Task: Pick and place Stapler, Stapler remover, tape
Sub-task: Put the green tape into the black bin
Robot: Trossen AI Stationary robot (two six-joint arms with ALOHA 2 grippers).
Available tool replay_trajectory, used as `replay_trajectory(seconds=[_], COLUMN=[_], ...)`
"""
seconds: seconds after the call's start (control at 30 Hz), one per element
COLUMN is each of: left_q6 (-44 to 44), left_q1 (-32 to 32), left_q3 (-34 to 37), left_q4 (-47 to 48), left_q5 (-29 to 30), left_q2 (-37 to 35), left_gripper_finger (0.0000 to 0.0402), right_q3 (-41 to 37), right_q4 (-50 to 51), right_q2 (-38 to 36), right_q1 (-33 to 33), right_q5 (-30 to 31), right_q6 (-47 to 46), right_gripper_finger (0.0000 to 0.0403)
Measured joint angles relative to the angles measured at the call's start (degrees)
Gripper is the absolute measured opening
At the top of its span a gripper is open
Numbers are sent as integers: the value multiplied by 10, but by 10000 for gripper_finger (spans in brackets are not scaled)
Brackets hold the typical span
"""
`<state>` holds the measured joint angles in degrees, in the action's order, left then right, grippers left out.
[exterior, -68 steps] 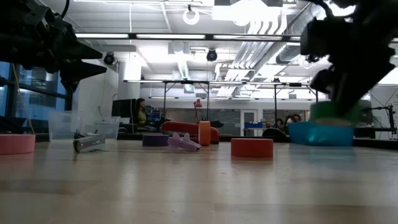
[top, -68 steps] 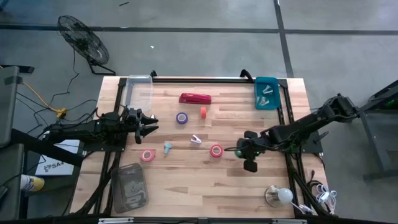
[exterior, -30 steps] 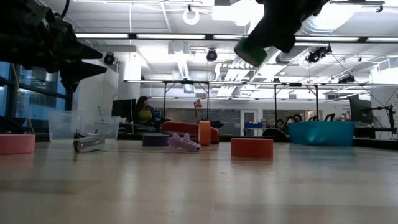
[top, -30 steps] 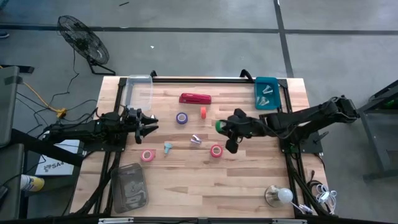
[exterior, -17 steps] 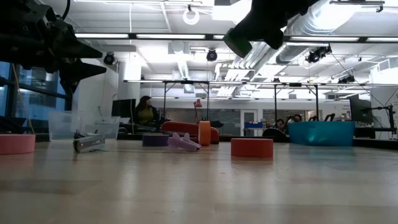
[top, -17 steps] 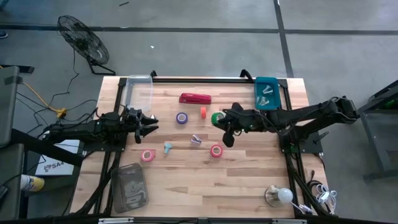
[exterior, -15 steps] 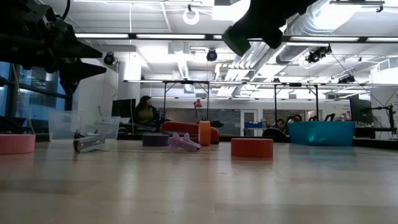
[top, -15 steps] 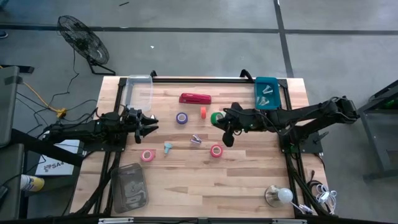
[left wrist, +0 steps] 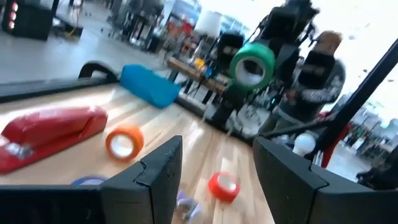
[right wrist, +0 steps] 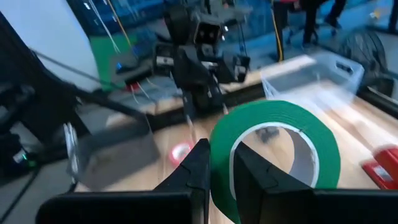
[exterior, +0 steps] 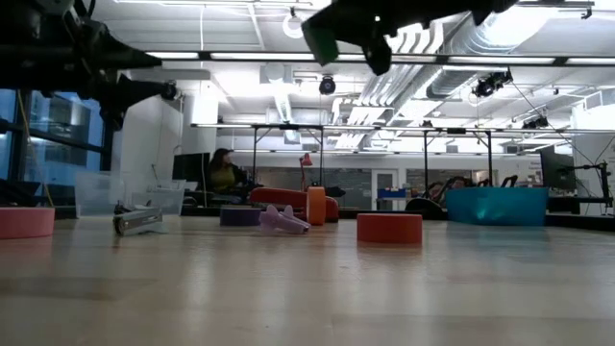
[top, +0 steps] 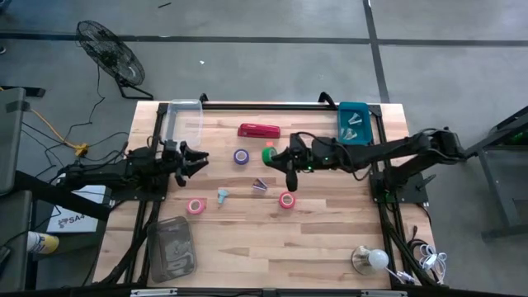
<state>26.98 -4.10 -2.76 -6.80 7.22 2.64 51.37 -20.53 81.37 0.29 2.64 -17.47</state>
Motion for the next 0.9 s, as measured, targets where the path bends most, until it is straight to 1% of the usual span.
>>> replay_trajectory(seconds=[0.07,0.17,0.3,0.4,0.53,0.63,0.73,0.9], left_q6=[0,-19,-72,-104,-132,-142,-152,-167], left_q1=[0,0,0,0,0,0,0,0], left_q3=[-2,-21,-69,-113,-161,-192,-221,-270], left_q4=[-20,-36,-73,-72,-73,-72,-72,-86], left_q5=[0,7,22,36,38,38,20,-32], left_q2=[7,35,104,164,235,283,324,381], left_gripper_finger=[195,195,195,195,195,195,195,195], right_q3=[1,25,76,122,186,222,243,247], right_q4=[-33,-33,-22,-10,-3,8,16,23], right_q2=[14,36,67,93,126,142,149,151], right_q1=[-4,-12,-19,-23,-26,-26,-29,-37], right_q5=[-7,-22,-50,-77,-127,-150,-169,-170], right_q6=[0,0,20,35,51,71,75,75], right_gripper_finger=[32,32,32,32,32,32,32,32])
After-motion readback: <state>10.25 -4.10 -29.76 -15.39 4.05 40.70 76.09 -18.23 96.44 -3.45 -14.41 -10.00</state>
